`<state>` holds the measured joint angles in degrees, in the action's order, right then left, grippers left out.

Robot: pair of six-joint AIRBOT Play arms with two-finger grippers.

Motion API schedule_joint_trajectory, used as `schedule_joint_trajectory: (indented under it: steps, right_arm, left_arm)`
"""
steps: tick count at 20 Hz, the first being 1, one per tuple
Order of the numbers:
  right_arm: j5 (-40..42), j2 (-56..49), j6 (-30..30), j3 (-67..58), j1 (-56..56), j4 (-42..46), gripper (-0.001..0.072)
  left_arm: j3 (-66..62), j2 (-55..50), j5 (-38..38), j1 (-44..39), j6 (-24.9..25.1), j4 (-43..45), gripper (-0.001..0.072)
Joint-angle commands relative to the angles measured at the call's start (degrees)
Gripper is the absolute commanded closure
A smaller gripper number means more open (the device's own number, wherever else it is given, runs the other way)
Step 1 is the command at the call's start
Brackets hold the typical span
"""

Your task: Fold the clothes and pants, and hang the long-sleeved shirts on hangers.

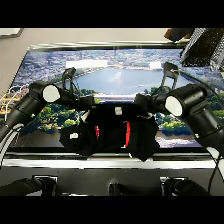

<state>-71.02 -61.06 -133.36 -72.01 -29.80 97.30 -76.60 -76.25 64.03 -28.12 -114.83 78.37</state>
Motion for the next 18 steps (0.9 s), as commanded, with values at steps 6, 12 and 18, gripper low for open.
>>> schedule_joint_trajectory:
  steps: [6, 12, 18]
  right_arm:
    - [-0.1, -2.5, -8.6, 3.9, -7.9, 10.5, 0.0666]
    - [3.7, -3.4, -9.4, 3.9, -7.9, 10.3, 0.0666]
    - [3.7, -3.4, -8.5, 3.9, -7.9, 9.6, 0.0665]
  left_arm:
    - [0.9, 0.2, 2.0, -3.6, -6.7, 3.3, 0.0633]
    - [0.8, 3.7, 4.9, 5.4, -1.4, 3.8, 0.01]
    - [9.0, 19.8, 7.6, 33.6, 11.5, 10.8, 0.0102]
